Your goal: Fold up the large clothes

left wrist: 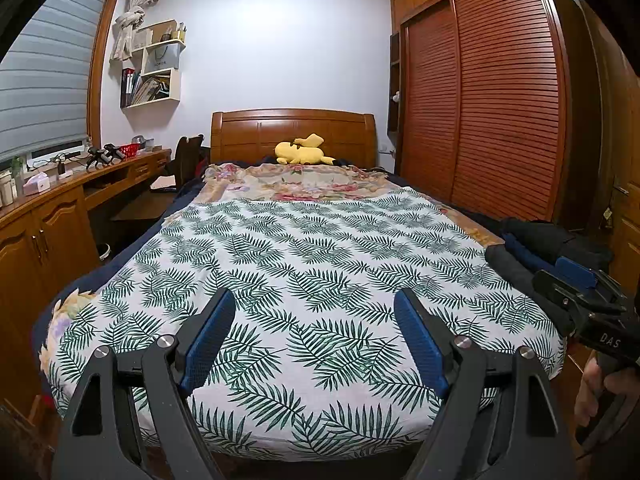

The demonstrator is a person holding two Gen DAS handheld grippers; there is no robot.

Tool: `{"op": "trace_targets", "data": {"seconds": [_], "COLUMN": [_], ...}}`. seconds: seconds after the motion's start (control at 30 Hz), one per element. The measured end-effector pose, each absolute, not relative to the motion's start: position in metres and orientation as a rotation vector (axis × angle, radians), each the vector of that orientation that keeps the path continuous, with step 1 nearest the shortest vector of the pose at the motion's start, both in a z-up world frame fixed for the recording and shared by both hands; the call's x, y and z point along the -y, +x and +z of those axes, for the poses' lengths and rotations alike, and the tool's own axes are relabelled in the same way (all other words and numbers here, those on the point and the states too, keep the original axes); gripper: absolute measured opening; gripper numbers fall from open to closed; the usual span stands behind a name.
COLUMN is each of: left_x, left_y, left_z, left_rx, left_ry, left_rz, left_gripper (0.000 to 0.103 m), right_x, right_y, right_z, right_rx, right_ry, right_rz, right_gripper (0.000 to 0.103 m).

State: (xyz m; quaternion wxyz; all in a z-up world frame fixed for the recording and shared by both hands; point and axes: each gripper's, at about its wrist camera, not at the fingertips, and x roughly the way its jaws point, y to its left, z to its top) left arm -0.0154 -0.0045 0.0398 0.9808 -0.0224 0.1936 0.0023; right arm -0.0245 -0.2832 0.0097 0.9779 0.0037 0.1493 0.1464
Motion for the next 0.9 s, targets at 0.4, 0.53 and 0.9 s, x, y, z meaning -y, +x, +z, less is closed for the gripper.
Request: {"op": "trace_targets", "data": {"seconds": [0.4, 0.53, 0.9], "left_x": [0.0064, 0.0065, 0.0074], "left_y": [-0.0190, -0.0192, -0.0230], "left_z": [0.0437, 0.0444, 0.0502], "left_rx": [-0.383, -0.382, -0.373], "left_ry": [-0.042, -0.041, -0.041], "left_rz": [0.006, 0.005, 0.013], "left_gripper": [0.082, 0.082, 0.082], "right_x": [0.2863, 0.2883, 0.2914], "right_y": [-0.0230, -0.0228, -0.0223], "right_z": [0.0103, 0.0111, 0.0132], "right_rx": [-0.304, -0.301, -0.300], "right_ry": [0.009, 0.007, 0.001], "right_rz": [0.296, 0.298, 0.305], "right_gripper": [0.091, 0.091, 0.091]}}
